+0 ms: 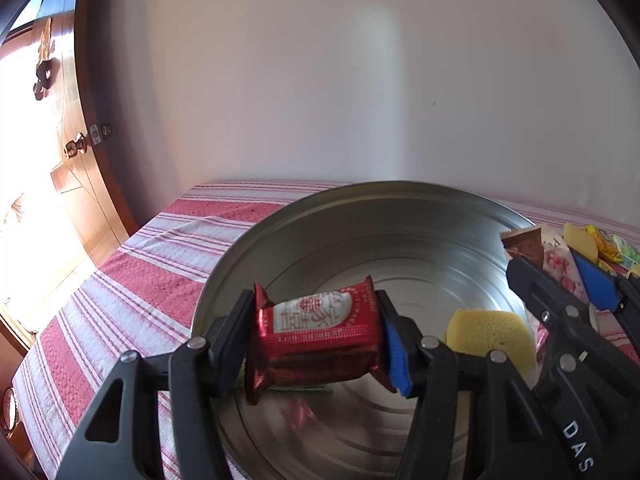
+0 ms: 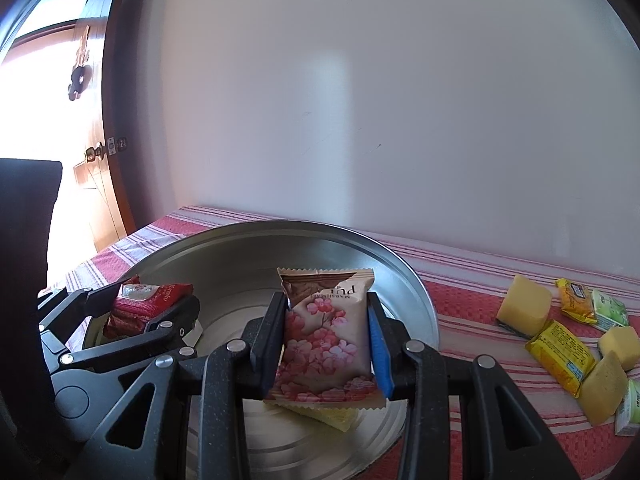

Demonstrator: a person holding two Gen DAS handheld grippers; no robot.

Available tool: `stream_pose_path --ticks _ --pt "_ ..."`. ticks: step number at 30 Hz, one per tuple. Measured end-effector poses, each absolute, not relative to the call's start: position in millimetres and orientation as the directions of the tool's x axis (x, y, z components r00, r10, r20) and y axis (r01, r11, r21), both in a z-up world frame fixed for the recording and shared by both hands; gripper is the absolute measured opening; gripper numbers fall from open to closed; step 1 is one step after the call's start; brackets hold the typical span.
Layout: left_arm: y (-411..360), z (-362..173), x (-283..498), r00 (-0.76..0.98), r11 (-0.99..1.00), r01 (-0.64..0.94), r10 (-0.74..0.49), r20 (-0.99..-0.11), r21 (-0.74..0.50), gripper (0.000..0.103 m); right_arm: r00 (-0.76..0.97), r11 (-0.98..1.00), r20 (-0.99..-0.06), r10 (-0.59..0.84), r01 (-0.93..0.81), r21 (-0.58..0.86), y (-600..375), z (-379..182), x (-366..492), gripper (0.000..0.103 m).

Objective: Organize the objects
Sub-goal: 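Carry both packets over the silver tin and release them inside, then move the right tool to the blue knitted toy and grasp it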

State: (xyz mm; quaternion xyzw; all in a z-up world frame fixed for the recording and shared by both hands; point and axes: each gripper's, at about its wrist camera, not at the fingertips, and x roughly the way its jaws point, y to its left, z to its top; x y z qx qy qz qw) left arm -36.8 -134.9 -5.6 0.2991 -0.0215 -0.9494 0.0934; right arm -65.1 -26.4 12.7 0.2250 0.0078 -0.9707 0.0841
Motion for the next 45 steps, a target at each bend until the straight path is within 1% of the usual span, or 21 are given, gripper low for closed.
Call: stream_pose_path --ticks 15,17,18,20,21,23,25,26,28,31,40,45 --pt "-138.5 -10.8 -37.3 -0.795 -0.978 0.174 -0.206 -0.57 0.111 0.058 -0.878 -0.983 -0.445 -0.174 0.185 0.02 -24.0 13.1 -67.2 0.042" --pt "-139.6 -11.7 -37.5 -0.794 -0.978 0.174 -0.207 -0.572 0.112 0.059 -0.881 -0.983 -0.441 -0.175 0.183 0.024 -23.6 13.6 -65.9 0.045" --pt "-139.4 -11.9 -36.9 -0.793 -0.979 0.171 -0.204 -0.574 0.111 0.061 -0.882 -0.983 -0.438 -0.175 0.182 0.027 -22.3 13.8 -65.8 0.046" --pt "-141.1 -11.3 -36.5 -0.795 -0.983 0.161 -0.185 -0.577 0.093 0.07 -0.887 -0.984 -0.428 -0.176 0.177 0.039 -19.3 14.6 -64.5 0.055" --pt "-141.2 -9.8 -35.6 -0.799 -0.984 0.158 -0.178 -0.574 0.084 0.074 -0.891 -0.984 -0.419 -0.175 0.17 0.049 -16.9 15.1 -63.3 0.058" --pt "-142.1 -7.3 -32.6 -0.81 -0.986 0.154 -0.164 -0.563 0.066 0.091 -0.903 -0.986 -0.396 -0.164 0.15 0.068 -13.0 16.4 -59.4 0.073" --pt "-142.0 -4.5 -29.5 -0.823 -0.988 0.145 -0.148 -0.549 0.048 0.098 -0.918 -0.988 -0.367 -0.149 0.126 0.087 -7.7 18.2 -53.9 0.08" --pt "-141.6 -3.7 -28.2 -0.827 -0.989 0.144 -0.144 -0.543 0.042 0.099 -0.924 -0.989 -0.354 -0.141 0.116 0.091 -6.4 19.0 -51.3 0.083" --pt "-141.9 -2.8 -27.2 -0.833 -0.989 0.145 -0.142 -0.534 0.038 0.099 -0.934 -0.991 -0.337 -0.118 0.092 0.092 -4.0 20.0 -47.4 0.084" --pt "-142.6 -2.7 -26.8 -0.835 -0.988 0.151 -0.144 -0.532 0.029 0.099 -0.936 -0.993 -0.339 -0.098 0.071 0.092 -1.8 19.7 -46.8 0.086" --pt "-136.8 -2.0 -21.5 -0.853 -0.984 0.167 -0.176 -0.492 0.062 0.099 -0.94 -0.995 -0.335 -0.071 0.042 0.093 10.0 18.7 -37.2 0.087" --pt "-129.8 -1.9 -16.5 -0.865 -0.984 0.161 -0.18 -0.468 0.081 0.099 -0.941 -0.997 -0.338 -0.025 0.001 0.071 19.2 18.5 -31.7 0.087"
